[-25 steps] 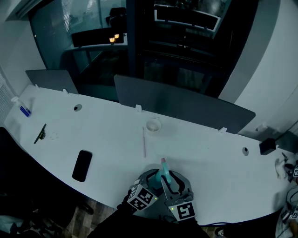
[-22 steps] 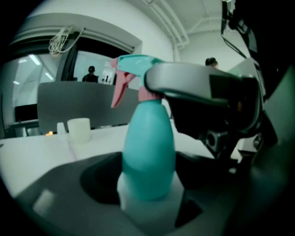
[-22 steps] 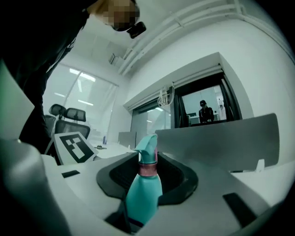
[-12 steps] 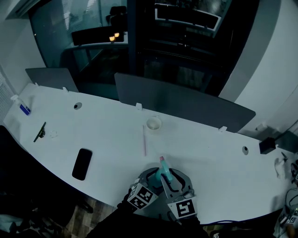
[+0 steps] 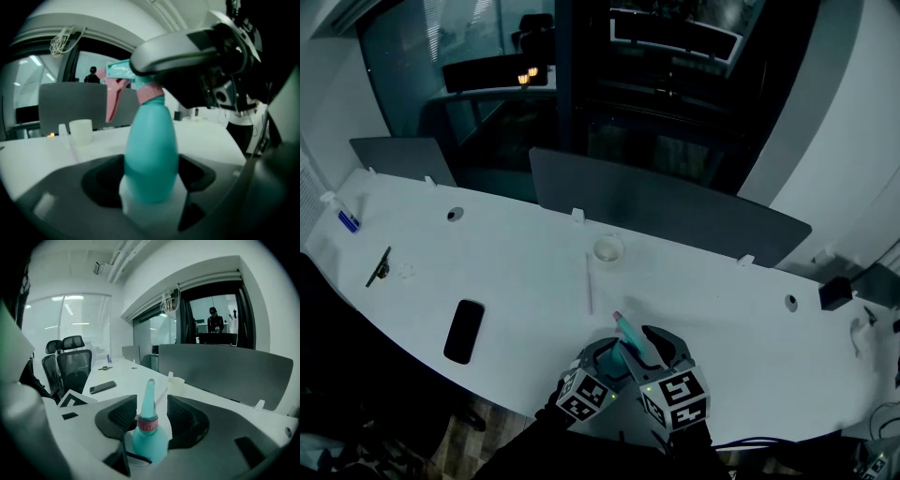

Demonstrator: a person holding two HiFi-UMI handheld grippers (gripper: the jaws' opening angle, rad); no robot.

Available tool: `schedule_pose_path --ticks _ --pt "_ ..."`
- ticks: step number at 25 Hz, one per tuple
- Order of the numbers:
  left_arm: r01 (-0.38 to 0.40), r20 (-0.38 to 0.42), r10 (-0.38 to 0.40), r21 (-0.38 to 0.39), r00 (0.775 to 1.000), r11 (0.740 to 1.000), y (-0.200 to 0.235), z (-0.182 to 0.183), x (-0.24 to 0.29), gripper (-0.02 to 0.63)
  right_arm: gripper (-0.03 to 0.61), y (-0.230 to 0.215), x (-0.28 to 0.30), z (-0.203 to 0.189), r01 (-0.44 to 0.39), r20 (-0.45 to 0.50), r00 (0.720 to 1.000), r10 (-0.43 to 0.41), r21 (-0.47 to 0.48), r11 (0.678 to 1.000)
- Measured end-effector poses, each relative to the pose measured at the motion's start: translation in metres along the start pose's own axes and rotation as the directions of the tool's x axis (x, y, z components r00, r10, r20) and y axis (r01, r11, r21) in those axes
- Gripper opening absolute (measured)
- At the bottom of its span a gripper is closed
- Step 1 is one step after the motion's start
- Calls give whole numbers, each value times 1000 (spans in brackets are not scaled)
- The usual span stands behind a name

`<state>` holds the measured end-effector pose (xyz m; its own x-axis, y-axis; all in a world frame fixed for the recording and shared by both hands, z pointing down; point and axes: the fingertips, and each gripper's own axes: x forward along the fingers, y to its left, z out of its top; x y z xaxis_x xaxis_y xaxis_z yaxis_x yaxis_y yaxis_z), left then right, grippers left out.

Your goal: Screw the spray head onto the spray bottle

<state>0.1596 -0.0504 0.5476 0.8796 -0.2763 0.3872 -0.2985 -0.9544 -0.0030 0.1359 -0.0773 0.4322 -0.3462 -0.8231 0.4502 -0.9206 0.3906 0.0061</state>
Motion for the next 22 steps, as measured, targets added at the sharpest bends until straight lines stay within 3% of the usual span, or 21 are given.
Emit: schedule_pose_path --ticks 4,5,6,10,15,17,22 --pt "1 4 -1 3 1000 1000 0 0 0 362 174 3 7 -3 -32 -99 995 27 -48 998" --pt "3 3 -3 4 1000 1000 -1 0 0 362 117 7 7 -4 -46 -116 993 39 -61 997" --pt "5 2 -5 4 1000 1000 -1 0 0 362 104 10 6 -4 -49 -117 992 40 -76 996" --pt "7 8 -7 4 1000 1000 0 0 -1 362 103 10 -1 8 -36 38 999 38 -57 998" --pt "7 11 -7 4 1000 1000 0 0 0 362 103 0 -8 5 -14 249 968 7 28 999" --pt "8 10 -8 5 1000 1000 0 1 0 362 103 1 -10 3 -16 262 965 6 35 999" --pt "10 3 -10 10 1000 1000 -1 0 1 362 103 5 -11 -2 16 220 976 -3 -58 998"
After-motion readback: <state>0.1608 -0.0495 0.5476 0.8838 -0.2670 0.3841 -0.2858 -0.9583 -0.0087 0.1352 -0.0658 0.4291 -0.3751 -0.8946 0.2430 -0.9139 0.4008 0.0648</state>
